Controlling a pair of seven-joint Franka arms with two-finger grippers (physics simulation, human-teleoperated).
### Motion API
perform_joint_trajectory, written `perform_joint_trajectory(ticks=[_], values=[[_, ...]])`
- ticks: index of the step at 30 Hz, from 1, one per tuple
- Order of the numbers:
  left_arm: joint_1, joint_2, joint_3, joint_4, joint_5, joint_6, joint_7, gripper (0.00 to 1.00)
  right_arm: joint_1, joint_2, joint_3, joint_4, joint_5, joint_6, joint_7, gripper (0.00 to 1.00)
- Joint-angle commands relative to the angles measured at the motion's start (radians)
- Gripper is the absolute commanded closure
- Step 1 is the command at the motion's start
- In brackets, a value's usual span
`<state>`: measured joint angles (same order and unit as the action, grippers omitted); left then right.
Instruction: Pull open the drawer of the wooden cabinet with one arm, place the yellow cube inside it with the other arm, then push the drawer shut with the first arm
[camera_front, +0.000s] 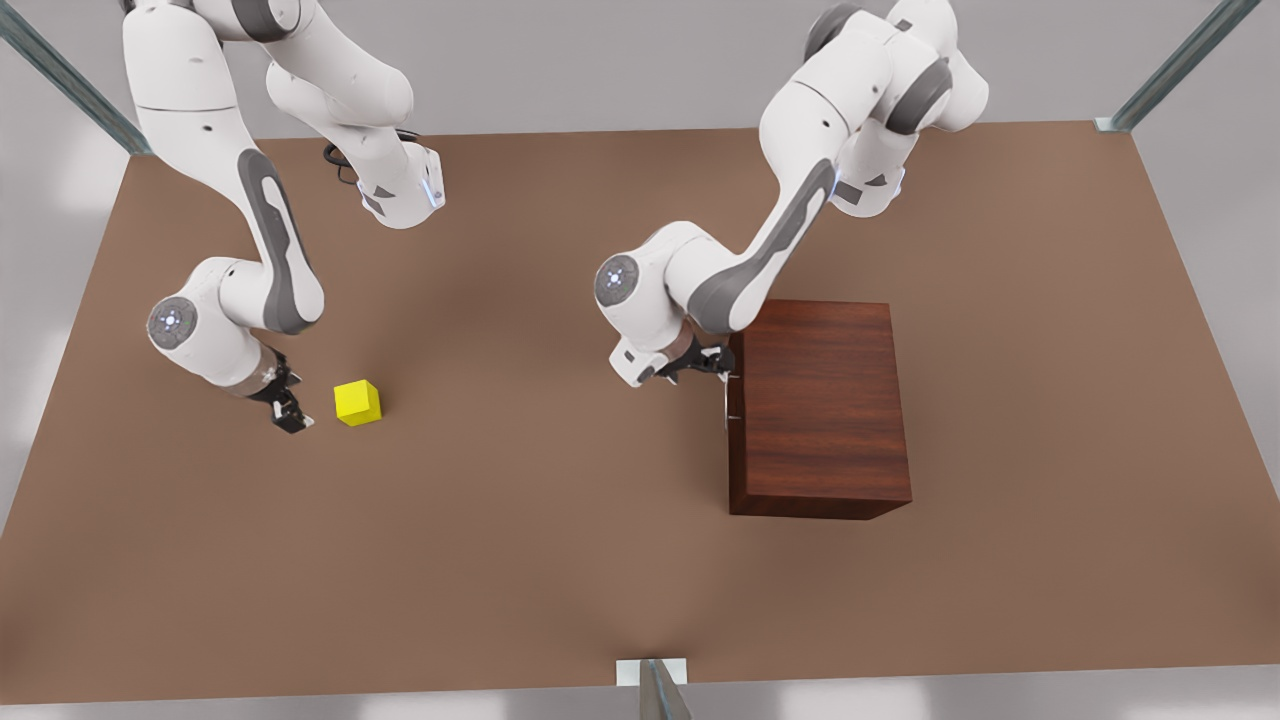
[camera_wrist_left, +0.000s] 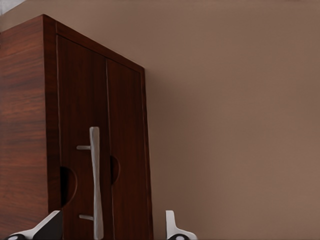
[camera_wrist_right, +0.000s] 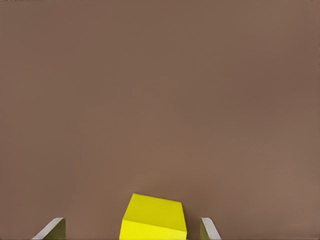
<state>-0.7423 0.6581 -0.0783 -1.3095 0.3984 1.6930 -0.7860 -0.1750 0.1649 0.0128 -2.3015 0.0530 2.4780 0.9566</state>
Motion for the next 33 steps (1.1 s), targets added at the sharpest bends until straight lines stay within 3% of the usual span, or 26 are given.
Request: perform_joint_trajectory(ticks=[1,17,33], values=[[0.0,0.008,0.0,0.001,0.045,0.004,-0.271,0.0,0.0,-0.002,0.001,-0.012,0.002,0.064,0.284,0.0],[0.003,0.091,0.009,0.01,0.149,0.093,-0.208,0.0,0.031,0.073,0.006,-0.067,-0.007,0.142,0.281,0.0],[0.0,0.11,-0.005,0.018,0.126,0.186,-0.28,0.0,0.078,0.137,0.006,-0.07,-0.032,0.163,0.281,0.0]])
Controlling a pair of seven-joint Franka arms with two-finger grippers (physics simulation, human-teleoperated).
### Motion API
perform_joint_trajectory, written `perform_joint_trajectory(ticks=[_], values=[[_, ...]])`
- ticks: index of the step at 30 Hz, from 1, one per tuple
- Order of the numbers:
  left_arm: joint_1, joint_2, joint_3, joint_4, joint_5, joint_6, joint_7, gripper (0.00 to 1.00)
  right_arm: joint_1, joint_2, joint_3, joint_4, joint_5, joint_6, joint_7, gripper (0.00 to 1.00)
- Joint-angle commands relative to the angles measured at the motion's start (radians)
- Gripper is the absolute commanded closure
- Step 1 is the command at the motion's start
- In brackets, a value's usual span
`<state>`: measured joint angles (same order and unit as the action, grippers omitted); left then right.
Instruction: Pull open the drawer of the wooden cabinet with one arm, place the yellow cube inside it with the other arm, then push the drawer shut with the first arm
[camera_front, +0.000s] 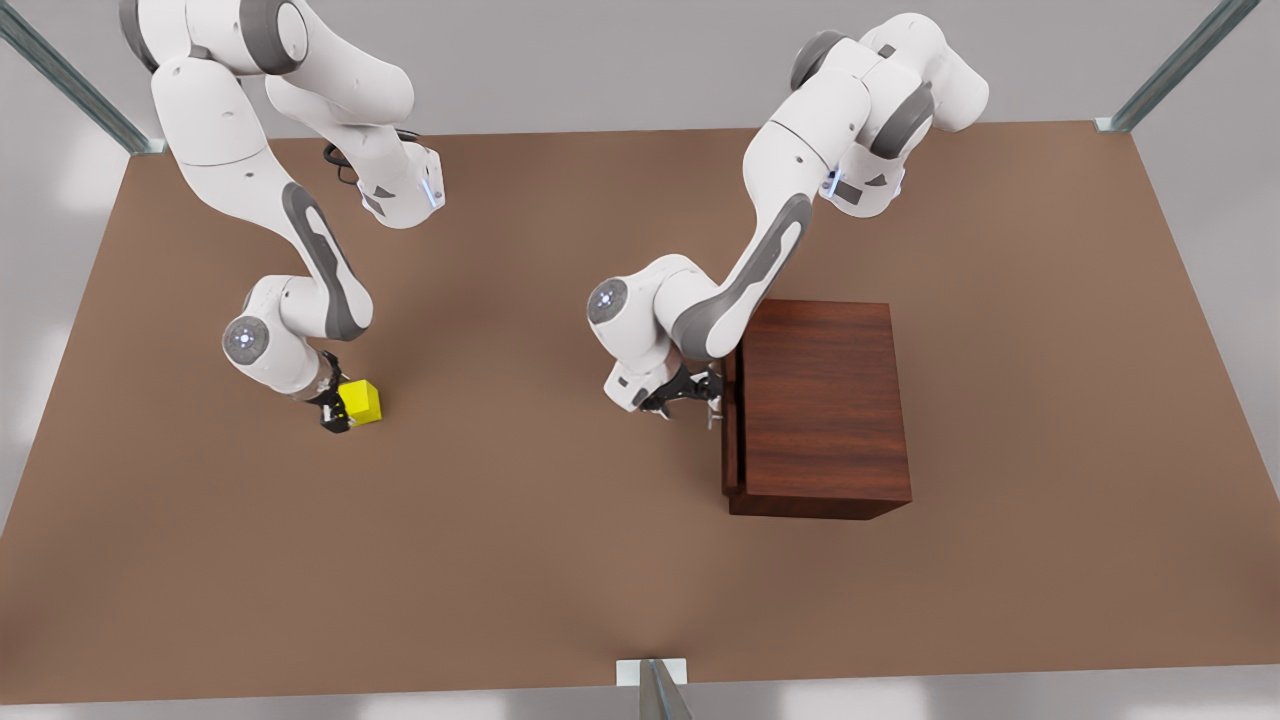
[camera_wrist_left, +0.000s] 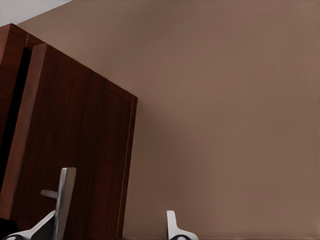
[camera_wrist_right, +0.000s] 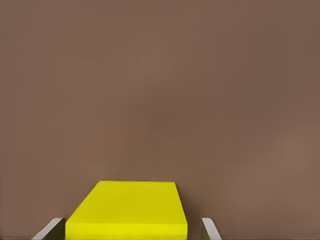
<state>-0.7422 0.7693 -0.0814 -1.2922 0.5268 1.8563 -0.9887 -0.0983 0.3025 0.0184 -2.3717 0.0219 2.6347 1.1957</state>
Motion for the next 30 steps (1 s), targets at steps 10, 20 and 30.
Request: perform_joint_trajectory(ticks=[10,20,30], values=[[-0.014,0.001,-0.008,0.011,-0.002,0.064,-0.077,0.0,0.028,0.015,0.0,0.0,0.0,0.027,0.074,0.0],[-0.054,0.004,-0.003,0.011,0.012,0.049,-0.105,0.0,0.029,0.017,-0.002,0.0,-0.002,0.027,0.099,0.27],[-0.077,0.008,0.0,0.013,0.027,0.04,-0.143,0.0,0.022,-0.005,-0.003,0.003,-0.026,0.022,0.125,0.31]])
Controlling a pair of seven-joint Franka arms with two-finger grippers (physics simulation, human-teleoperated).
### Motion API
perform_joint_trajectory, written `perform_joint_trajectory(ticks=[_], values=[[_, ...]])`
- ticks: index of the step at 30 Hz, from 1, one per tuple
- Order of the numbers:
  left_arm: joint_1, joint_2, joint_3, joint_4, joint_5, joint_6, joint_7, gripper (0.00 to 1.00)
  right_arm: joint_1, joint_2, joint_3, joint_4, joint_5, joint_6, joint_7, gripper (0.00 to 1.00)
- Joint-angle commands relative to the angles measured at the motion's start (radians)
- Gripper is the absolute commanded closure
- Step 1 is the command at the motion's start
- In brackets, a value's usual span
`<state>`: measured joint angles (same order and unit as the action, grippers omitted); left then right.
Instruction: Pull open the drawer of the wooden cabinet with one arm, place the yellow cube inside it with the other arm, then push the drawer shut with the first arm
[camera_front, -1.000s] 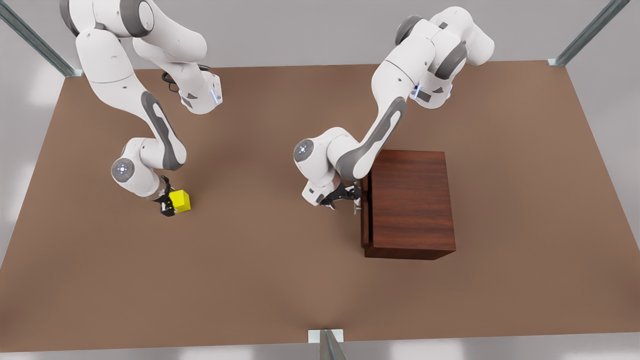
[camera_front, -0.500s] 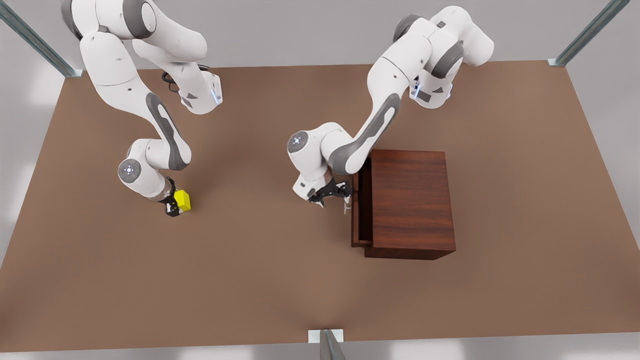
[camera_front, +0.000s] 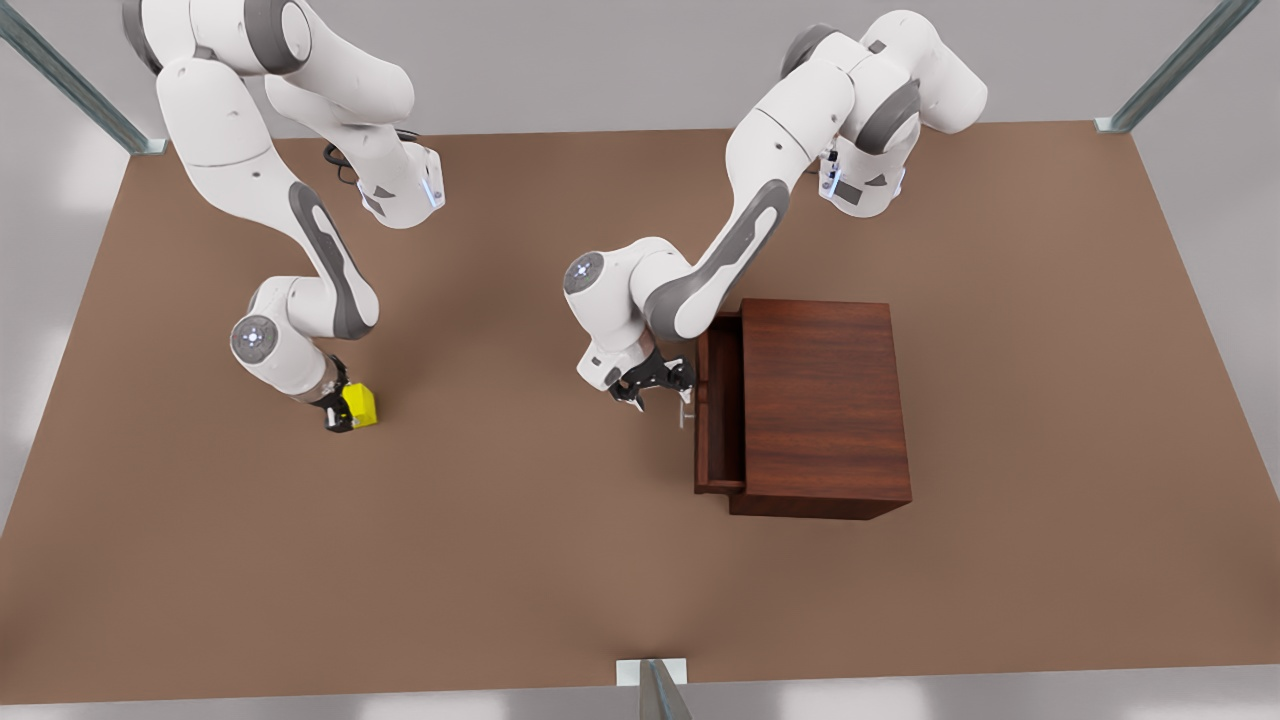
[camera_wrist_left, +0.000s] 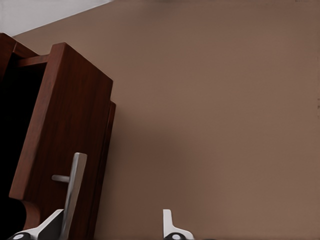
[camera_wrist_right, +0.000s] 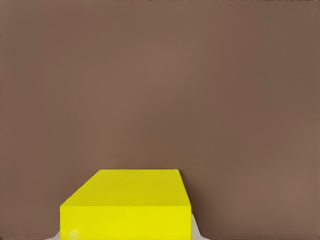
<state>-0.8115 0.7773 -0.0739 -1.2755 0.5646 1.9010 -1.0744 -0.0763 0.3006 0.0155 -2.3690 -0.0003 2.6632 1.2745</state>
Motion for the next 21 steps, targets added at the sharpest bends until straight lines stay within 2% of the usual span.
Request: perform_joint_trajectory(ticks=[1,21], values=[[-0.008,0.0,-0.007,-0.004,-0.011,-0.005,-0.058,0.0,0.0,-0.008,0.0,0.001,-0.004,-0.008,0.046,0.31],[-0.009,-0.013,-0.026,0.001,-0.051,0.006,-0.087,0.0,-0.003,-0.078,-0.002,0.05,-0.004,-0.123,0.045,0.32]])
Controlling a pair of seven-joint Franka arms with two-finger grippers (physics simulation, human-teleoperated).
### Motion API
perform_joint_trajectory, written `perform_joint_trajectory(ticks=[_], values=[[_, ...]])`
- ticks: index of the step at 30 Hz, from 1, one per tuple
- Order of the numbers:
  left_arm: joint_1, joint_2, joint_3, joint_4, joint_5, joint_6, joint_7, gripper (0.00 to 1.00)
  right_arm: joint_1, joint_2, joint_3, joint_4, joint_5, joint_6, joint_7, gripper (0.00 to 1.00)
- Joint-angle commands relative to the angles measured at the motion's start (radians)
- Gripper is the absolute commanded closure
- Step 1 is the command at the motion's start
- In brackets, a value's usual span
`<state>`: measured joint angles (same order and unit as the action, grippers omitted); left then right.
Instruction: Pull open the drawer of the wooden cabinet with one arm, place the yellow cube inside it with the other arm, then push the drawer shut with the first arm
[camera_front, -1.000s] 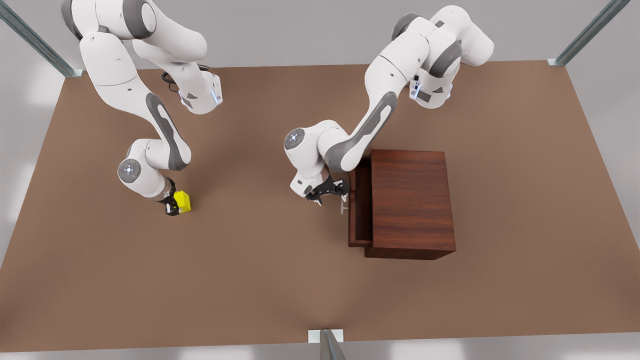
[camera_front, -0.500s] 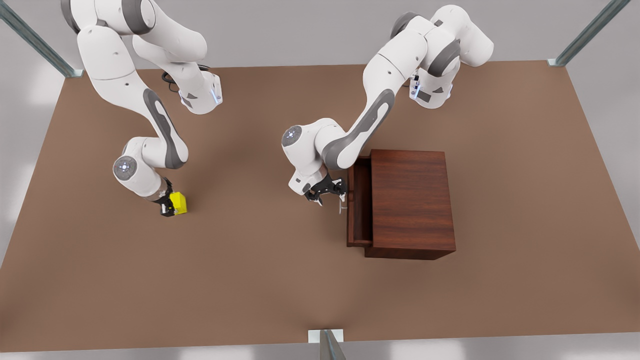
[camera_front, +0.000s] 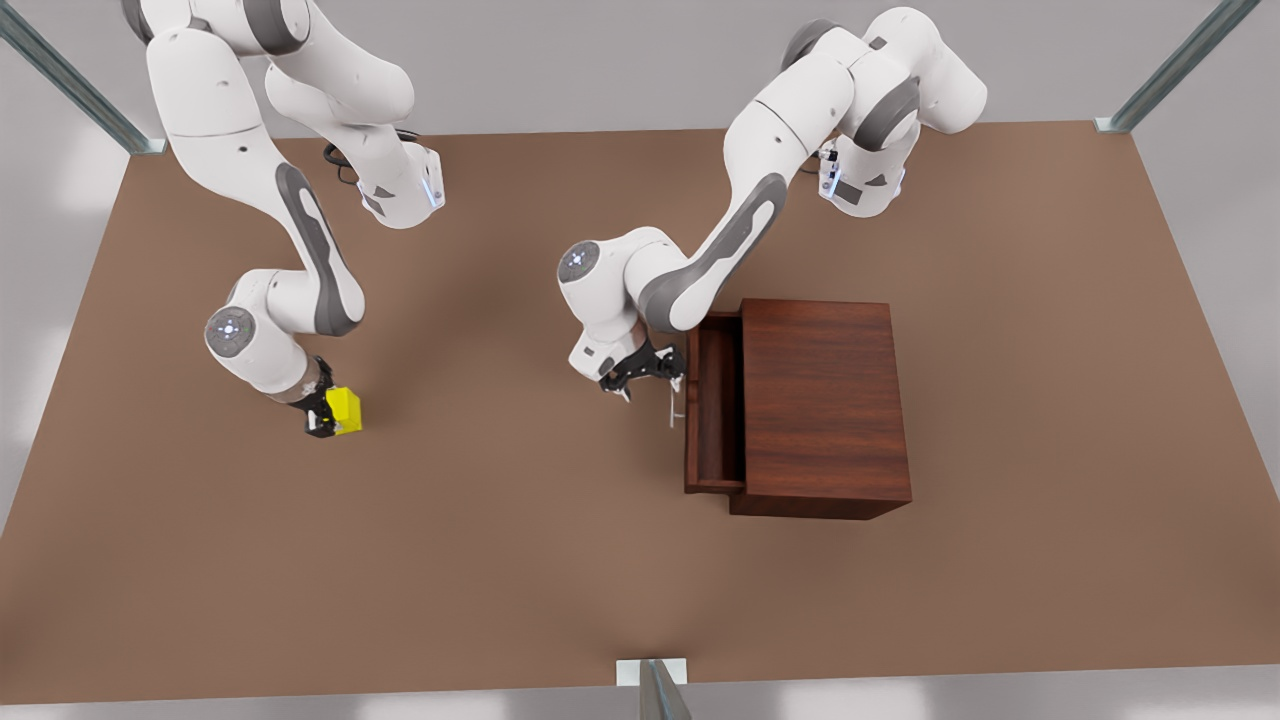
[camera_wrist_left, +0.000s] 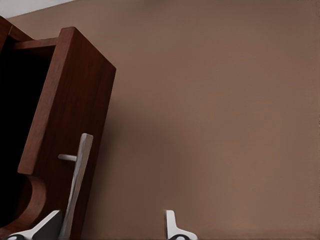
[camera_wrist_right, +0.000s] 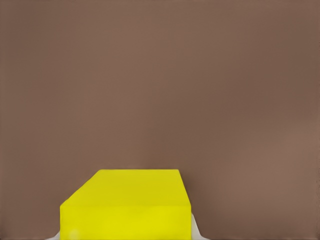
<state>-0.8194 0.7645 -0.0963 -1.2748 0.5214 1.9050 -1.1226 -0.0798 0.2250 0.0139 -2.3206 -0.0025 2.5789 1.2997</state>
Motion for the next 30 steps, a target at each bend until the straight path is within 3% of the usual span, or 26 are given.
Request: perform_joint_trajectory(ticks=[1,18,22,24,27,30], values=[[-0.001,-0.001,-0.003,0.0,-0.008,0.003,-0.04,0.0,0.0,-0.003,0.0,0.004,-0.004,-0.043,0.02,0.32],[-0.027,-0.005,-0.003,0.018,-0.009,-0.012,-0.049,0.0,0.002,-0.032,0.001,0.162,-0.004,-0.266,0.03,0.31],[-0.027,-0.051,-0.059,0.02,-0.018,-0.136,-0.039,0.0,0.002,-0.03,0.001,0.213,-0.005,-0.316,0.035,0.31],[-0.018,-0.148,-0.054,0.018,-0.098,-0.27,0.104,0.0,0.006,-0.03,0.003,0.25,-0.005,-0.368,0.046,0.31],[0.176,-0.333,-0.054,0.003,-0.28,-0.46,0.389,0.0,0.032,-0.03,0.015,0.334,-0.004,-0.485,0.125,0.32],[0.698,-0.471,-0.054,-0.014,-0.483,-0.583,1.034,0.0,0.163,-0.022,0.015,0.478,0.033,-0.655,0.351,0.32]])
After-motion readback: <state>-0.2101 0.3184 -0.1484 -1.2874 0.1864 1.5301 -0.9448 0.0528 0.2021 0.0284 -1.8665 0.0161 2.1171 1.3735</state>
